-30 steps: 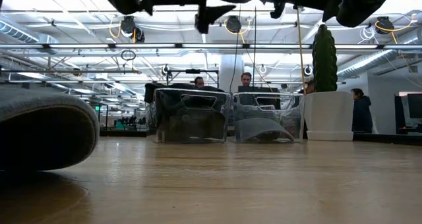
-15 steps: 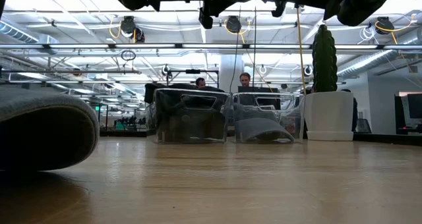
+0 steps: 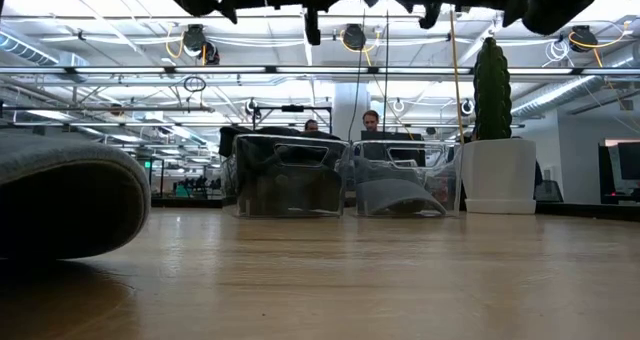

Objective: Pick & Place hat
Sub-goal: Put the top gray cap into the right transparent bin

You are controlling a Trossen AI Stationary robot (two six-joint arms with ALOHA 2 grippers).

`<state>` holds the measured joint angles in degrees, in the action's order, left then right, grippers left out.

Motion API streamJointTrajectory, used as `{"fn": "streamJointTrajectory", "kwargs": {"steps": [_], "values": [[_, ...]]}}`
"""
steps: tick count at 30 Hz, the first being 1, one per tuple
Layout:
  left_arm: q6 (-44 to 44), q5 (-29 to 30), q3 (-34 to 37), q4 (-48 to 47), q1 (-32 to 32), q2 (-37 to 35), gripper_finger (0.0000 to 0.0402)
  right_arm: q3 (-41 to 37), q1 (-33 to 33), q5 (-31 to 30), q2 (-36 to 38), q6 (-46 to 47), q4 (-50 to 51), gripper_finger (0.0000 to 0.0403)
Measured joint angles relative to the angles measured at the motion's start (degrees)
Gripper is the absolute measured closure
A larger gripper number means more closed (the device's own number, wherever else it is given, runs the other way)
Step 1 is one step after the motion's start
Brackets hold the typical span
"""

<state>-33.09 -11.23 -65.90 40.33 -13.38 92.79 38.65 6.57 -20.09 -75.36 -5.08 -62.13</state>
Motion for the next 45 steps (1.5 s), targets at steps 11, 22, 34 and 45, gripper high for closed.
{"fn": "streamJointTrajectory", "kwargs": {"steps": [11,22,34,45], "values": [[4.1,3.6,-0.5,-8.7,-2.9,-7.8,0.0393,-5.3,-1.1,-0.4,6.5,6.1,21.9,0.0239],[-4.1,-17.9,-0.3,-20.7,-2.0,-11.4,0.0393,-5.4,-7.2,-12.3,12.9,-28.8,30.8,0.0231],[1.3,-20.8,-0.3,-38.1,4.8,-14.8,0.0393,-5.6,-13.4,-26.3,13.1,-54.5,30.6,0.0250],[21.0,-34.2,-0.2,-40.9,9.1,-14.5,0.0393,-2.8,-7.8,-20.6,22.1,-10.8,46.6,0.0259]]}}
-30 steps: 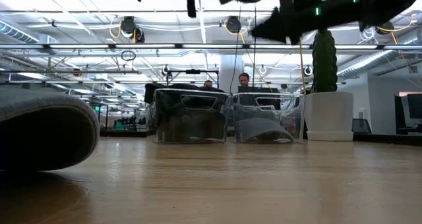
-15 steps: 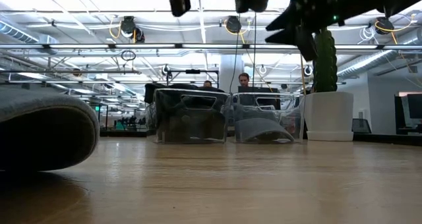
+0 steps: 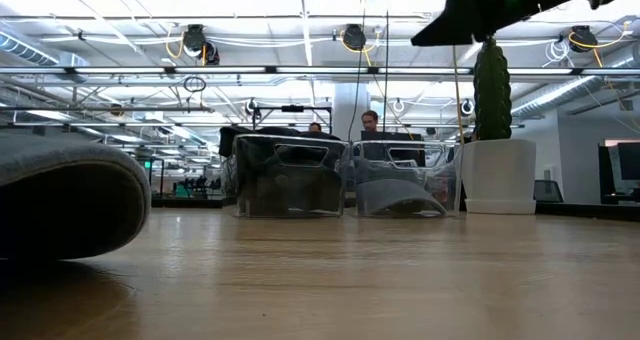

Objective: Pick & Place hat
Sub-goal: Put the top gray cap into the right transparent bin

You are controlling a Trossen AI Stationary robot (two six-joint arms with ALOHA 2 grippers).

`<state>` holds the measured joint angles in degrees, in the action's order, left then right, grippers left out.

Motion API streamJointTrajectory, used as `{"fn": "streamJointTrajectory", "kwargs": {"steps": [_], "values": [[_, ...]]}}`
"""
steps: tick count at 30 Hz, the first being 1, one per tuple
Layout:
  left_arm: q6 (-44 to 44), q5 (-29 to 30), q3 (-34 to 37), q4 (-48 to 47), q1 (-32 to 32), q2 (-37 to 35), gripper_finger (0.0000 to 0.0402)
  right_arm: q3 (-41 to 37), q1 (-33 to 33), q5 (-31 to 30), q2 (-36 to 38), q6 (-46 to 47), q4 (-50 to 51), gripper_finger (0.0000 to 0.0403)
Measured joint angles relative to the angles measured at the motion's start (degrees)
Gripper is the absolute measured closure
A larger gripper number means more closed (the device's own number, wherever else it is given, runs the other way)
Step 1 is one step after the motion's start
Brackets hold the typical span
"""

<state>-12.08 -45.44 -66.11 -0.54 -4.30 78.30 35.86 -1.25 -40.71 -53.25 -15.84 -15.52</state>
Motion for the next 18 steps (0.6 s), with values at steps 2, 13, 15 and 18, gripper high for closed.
{"fn": "streamJointTrajectory", "kwargs": {"steps": [2,13,15,18], "values": [[0.3,1.2,0.0,-1.1,-0.1,0.4,0.0393,1.3,2.7,10.0,1.5,9.2,5.4,0.0259],[0.9,3.5,0.0,-2.3,-1.7,2.7,0.0393,1.4,17.0,64.4,0.8,46.3,-4.8,0.0259],[2.2,3.5,0.1,-4.1,-2.0,2.8,0.0393,1.4,18.2,69.6,-0.3,50.3,-9.0,0.0259],[3.8,4.2,0.1,-3.7,-2.6,2.7,0.0393,1.4,18.5,73.6,-1.8,52.2,-11.2,0.0259]]}}
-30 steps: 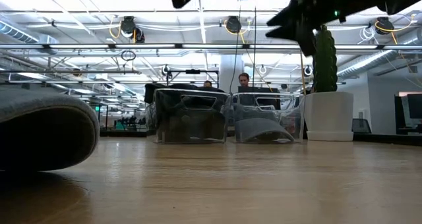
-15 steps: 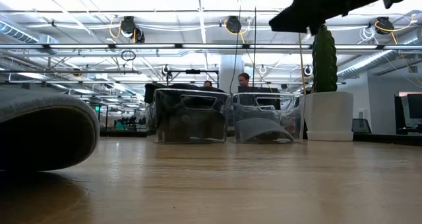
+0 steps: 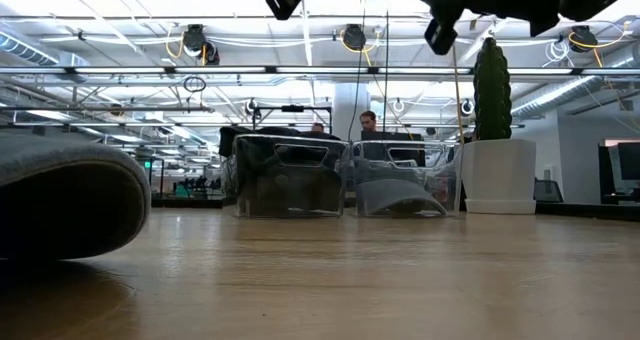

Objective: Pick & Place hat
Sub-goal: Put the top gray cap into the right transparent bin

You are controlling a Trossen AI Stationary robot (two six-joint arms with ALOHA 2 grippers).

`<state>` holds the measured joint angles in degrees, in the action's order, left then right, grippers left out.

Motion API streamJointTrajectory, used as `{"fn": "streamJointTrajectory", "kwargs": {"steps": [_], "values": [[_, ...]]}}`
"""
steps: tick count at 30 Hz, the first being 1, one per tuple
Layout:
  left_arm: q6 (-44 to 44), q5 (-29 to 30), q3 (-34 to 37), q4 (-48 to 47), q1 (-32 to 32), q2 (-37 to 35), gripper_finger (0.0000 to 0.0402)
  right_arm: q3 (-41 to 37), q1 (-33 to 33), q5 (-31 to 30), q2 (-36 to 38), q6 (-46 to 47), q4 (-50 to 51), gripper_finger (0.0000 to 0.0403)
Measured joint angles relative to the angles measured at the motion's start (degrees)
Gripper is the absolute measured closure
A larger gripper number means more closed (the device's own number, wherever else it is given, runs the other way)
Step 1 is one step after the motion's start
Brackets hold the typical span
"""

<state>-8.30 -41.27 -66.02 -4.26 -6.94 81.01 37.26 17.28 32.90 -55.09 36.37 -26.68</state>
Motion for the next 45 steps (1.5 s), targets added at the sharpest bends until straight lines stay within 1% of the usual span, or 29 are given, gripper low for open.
{"fn": "streamJointTrajectory", "kwargs": {"steps": [6,11,15,16,18,21,22,26,28,30,33,38,41,45], "values": [[0.8,0.3,0.0,0.7,-1.1,0.0,0.0393,0.0,-2.1,0.3,-3.6,0.1,-4.9,0.0259],[1.1,0.4,0.0,0.6,-1.2,0.0,0.0393,0.0,-3.0,0.6,-7.2,2.1,-12.7,0.0259],[1.1,0.3,0.0,0.5,-1.2,0.0,0.0393,0.0,-3.1,1.9,-8.8,2.7,-15.2,0.0266],[1.1,0.3,0.0,0.5,-1.3,0.0,0.0393,0.0,-3.2,2.0,-9.1,2.6,-15.1,0.0274],[1.1,0.2,0.0,0.5,-1.3,0.0,0.0393,0.0,-3.6,2.1,-9.8,1.4,-15.3,0.0303],[1.2,0.0,0.0,0.0,-1.3,0.0,0.0388,0.0,-4.5,4.5,-10.6,-1.9,-16.6,0.0374],[1.2,-0.3,0.0,0.0,-1.3,0.0,0.0388,0.0,-4.9,5.0,-10.9,-3.0,-17.4,0.0386],[1.3,-0.3,0.0,0.1,-1.2,0.0,0.0391,0.0,-6.1,5.1,-11.2,-5.3,-18.5,0.0398],[1.8,-0.1,0.0,0.2,-1.2,0.0,0.0385,0.0,-6.3,4.8,-11.2,-5.8,-18.5,0.0399],[1.7,0.4,0.0,0.4,-1.1,0.0,0.0367,0.0,-6.3,4.8,-11.2,-5.9,-18.3,0.0400],[1.4,3.3,0.0,1.7,-0.3,0.0,0.0320,0.0,-6.3,3.2,-11.4,-6.3,-17.3,0.0401],[2.7,5.0,0.0,3.6,0.2,-1.5,0.0213,0.0,-5.7,1.6,-11.4,-5.6,-17.1,0.0402],[3.7,4.9,-0.1,2.6,-1.5,-3.6,0.0147,0.0,-5.6,0.8,-11.1,-5.4,-16.6,0.0402],[1.8,4.6,-0.1,0.5,-5.1,-8.1,0.0076,0.0,-5.9,-0.5,-11.1,-4.0,-16.5,0.0402]]}}
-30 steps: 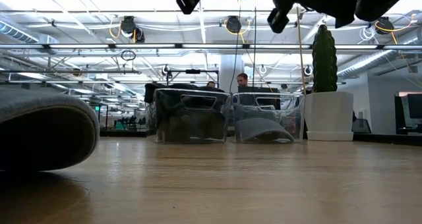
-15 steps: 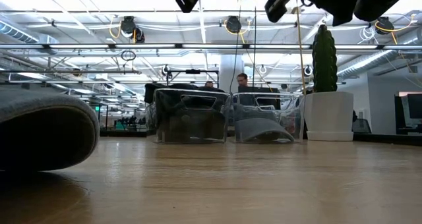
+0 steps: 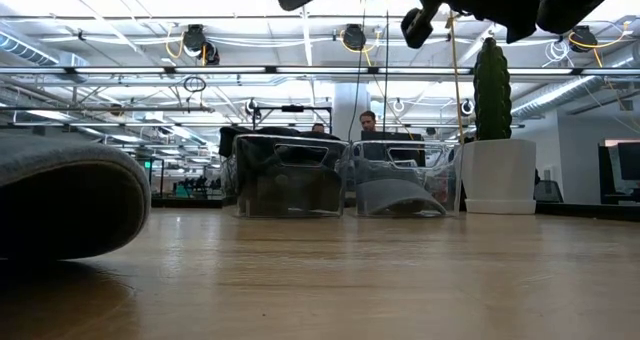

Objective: Pick & Place hat
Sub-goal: Put the top gray cap into the right transparent bin

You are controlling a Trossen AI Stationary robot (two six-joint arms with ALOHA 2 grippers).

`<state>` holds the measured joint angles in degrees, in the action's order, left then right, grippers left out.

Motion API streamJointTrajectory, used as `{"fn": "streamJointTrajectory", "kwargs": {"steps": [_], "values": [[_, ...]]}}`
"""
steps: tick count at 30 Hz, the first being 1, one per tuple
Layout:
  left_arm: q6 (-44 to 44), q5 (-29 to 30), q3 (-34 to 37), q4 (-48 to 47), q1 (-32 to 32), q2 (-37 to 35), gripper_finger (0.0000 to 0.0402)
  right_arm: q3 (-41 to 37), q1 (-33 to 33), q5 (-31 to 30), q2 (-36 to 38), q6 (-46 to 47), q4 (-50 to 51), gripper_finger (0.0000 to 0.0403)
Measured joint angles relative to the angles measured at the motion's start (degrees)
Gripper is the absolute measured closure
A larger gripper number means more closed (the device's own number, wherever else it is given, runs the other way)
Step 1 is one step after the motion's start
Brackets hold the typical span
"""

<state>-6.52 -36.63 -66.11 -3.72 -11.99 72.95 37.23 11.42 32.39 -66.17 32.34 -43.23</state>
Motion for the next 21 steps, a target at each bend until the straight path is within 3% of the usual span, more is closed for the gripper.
{"fn": "streamJointTrajectory", "kwargs": {"steps": [7,16,21], "values": [[3.4,-0.3,0.0,-6.8,-5.5,-8.8,0.0005,-0.1,-0.3,-2.5,-0.1,2.6,1.0,0.0402],[13.1,-0.2,0.0,-17.1,-8.5,-13.8,0.0031,-0.1,-0.4,-6.0,0.9,4.6,0.6,0.0403],[14.2,-0.2,0.0,-15.0,-9.0,-14.6,0.0035,-0.1,-0.7,-6.9,1.0,3.5,1.6,0.0403]]}}
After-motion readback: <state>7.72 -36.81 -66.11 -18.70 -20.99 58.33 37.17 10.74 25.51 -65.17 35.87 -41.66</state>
